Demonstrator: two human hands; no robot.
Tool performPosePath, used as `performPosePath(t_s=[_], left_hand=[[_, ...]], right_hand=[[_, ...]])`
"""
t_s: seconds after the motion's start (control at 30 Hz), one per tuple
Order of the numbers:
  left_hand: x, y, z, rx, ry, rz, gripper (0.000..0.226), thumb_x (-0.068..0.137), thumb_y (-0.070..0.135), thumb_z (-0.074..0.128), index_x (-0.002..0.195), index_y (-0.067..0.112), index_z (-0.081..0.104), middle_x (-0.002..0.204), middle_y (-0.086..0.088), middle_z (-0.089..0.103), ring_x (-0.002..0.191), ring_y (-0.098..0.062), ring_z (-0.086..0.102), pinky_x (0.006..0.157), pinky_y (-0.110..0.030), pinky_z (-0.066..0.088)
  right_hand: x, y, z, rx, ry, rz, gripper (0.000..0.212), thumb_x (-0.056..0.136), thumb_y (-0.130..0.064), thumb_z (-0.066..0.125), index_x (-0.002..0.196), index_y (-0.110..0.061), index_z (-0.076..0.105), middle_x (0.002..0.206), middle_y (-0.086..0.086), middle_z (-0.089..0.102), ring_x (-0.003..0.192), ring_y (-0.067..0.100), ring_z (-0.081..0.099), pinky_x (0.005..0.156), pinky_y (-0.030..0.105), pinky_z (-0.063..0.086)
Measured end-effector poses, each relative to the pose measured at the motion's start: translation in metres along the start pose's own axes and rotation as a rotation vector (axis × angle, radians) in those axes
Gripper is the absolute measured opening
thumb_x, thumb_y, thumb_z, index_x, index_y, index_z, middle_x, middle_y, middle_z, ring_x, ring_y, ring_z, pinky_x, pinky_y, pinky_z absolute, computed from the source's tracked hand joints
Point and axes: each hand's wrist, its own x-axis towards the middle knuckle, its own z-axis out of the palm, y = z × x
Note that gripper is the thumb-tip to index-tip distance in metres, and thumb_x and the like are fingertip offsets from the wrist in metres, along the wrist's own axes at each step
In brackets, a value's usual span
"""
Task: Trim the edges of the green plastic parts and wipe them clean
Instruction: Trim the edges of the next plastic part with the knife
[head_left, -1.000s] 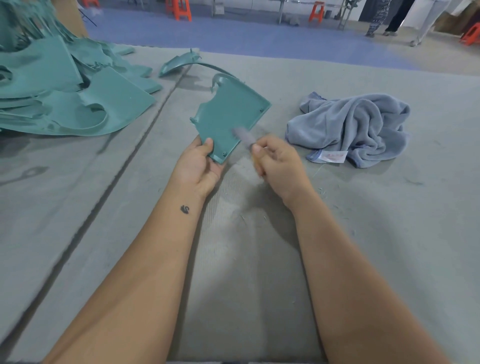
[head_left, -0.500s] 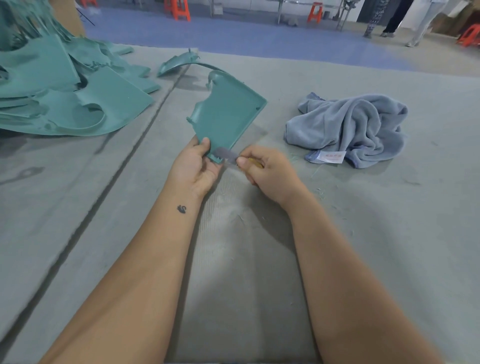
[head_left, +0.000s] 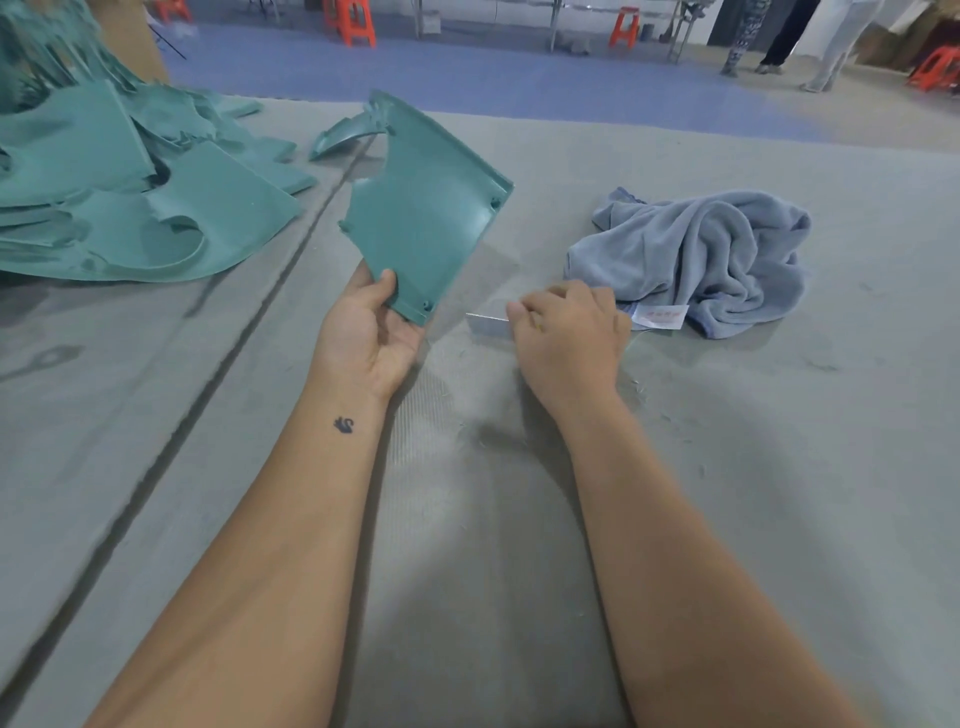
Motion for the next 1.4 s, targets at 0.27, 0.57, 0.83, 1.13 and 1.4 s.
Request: performPosePath(t_s=[0.27, 0.57, 0.83, 1.13, 1.4], left_hand=[[-0.004, -0.005, 0.000, 0.187, -0.214, -0.030, 0.035, 0.100, -0.001, 0.028, 0.115, 0.010, 0.057, 0.103, -0.008, 0.071, 0.092, -0.021, 0.068, 0.074, -0.028, 0.057], [-0.003, -0.011, 0.004, 0.371, -0.094, -0.050, 0.036, 0.102, 0.005, 0.036, 0.138, 0.007, 0.045, 0.111, -0.010, 0.066, 0.095, -0.021, 0.068, 0.081, -0.034, 0.058], [0.003, 0.004, -0.006, 0.168, -0.071, -0.123, 0.061, 0.093, 0.062, 0.036, 0.124, 0.013, 0.054, 0.125, -0.020, 0.063, 0.113, -0.039, 0.062, 0.090, -0.061, 0.049], [0.001, 0.000, -0.007, 0.260, 0.119, -0.132, 0.025, 0.097, 0.002, 0.041, 0.117, 0.004, 0.057, 0.110, -0.016, 0.068, 0.099, -0.032, 0.067, 0.070, -0.046, 0.059], [0.002, 0.001, -0.008, 0.205, 0.130, -0.135, 0.026, 0.097, 0.001, 0.040, 0.117, 0.004, 0.056, 0.114, -0.018, 0.067, 0.102, -0.034, 0.067, 0.077, -0.049, 0.057]], right_hand=[[-0.004, -0.023, -0.010, 0.870, -0.044, -0.056, 0.030, 0.098, -0.028, 0.056, 0.069, -0.024, 0.059, 0.064, -0.009, 0.060, 0.060, 0.004, 0.051, 0.064, 0.028, 0.045], [-0.010, -0.033, -0.002, 0.802, 0.091, -0.085, 0.018, 0.081, -0.014, 0.073, 0.083, -0.021, 0.057, 0.065, -0.011, 0.055, 0.057, 0.010, 0.050, 0.060, 0.035, 0.049], [-0.005, -0.008, -0.009, 0.168, 0.008, -0.367, 0.018, 0.081, -0.022, 0.072, 0.097, -0.015, 0.068, 0.093, 0.002, 0.062, 0.092, 0.024, 0.056, 0.074, 0.041, 0.046], [0.010, 0.013, -0.014, 0.147, 0.227, -0.037, 0.022, 0.093, -0.025, 0.054, 0.099, -0.016, 0.073, 0.112, 0.005, 0.062, 0.106, 0.027, 0.051, 0.088, 0.037, 0.038], [0.021, 0.047, -0.023, 0.042, 0.079, 0.385, 0.036, 0.095, -0.031, 0.047, 0.129, -0.027, 0.058, 0.151, 0.003, 0.031, 0.137, 0.029, 0.023, 0.110, 0.041, 0.017]])
